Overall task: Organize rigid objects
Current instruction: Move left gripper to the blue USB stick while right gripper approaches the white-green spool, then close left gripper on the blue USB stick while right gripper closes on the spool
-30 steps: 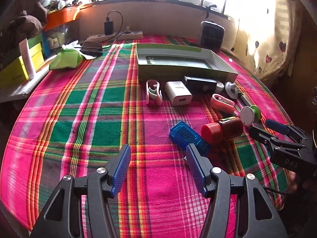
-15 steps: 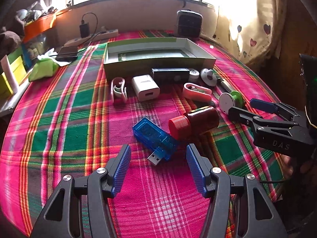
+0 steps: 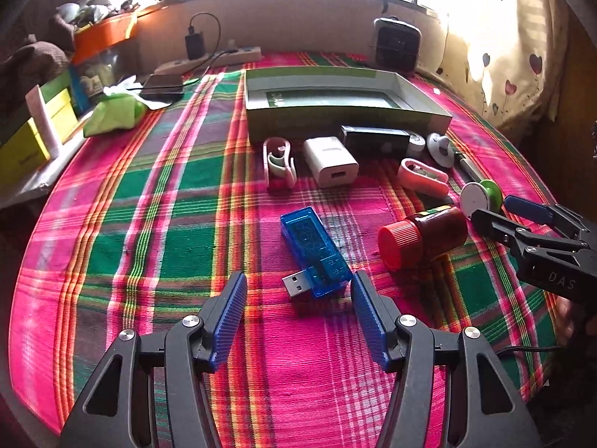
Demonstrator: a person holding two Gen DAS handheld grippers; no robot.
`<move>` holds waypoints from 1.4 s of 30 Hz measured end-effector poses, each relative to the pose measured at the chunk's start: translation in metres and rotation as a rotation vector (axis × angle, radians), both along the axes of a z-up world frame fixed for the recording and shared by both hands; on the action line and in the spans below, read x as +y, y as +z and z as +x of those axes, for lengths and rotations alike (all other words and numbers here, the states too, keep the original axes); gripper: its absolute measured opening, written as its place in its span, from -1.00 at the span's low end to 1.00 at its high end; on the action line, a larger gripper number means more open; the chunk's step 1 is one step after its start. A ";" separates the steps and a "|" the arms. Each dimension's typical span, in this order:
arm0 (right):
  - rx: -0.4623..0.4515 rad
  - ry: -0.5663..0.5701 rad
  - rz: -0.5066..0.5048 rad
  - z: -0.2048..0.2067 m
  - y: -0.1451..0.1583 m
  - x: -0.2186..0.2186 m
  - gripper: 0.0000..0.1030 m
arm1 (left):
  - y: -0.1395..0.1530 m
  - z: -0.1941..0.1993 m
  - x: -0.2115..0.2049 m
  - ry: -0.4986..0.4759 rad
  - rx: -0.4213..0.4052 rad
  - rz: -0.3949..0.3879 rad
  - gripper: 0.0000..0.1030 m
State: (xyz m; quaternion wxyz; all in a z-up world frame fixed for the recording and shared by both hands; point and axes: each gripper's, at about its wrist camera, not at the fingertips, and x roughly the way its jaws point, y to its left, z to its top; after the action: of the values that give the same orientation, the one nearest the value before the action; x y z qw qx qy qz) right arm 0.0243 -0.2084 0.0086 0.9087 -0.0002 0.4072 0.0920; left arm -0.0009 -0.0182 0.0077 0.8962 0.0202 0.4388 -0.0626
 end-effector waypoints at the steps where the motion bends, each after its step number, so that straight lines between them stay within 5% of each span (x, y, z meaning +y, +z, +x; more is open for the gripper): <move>1: 0.001 0.001 0.000 0.000 0.000 0.000 0.48 | 0.000 0.001 0.003 0.008 0.000 0.001 0.11; 8: 0.006 0.001 0.008 0.002 -0.001 0.001 0.48 | 0.001 0.005 0.017 0.049 -0.005 0.000 0.11; 23: 0.037 -0.010 -0.008 0.013 -0.002 0.004 0.48 | 0.005 0.027 0.004 -0.018 -0.027 -0.020 0.09; 32: 0.055 -0.008 -0.005 0.017 -0.002 0.004 0.45 | -0.001 0.034 -0.001 -0.048 -0.013 -0.011 -0.07; 42: 0.054 -0.011 -0.004 0.019 -0.001 0.004 0.20 | 0.000 0.032 0.008 -0.022 -0.019 -0.026 -0.42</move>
State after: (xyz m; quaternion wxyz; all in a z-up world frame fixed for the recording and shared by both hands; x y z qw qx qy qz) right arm 0.0428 -0.2045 0.0073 0.8979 0.0025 0.4317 0.0864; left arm 0.0315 -0.0107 0.0076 0.8996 0.0139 0.4294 -0.0781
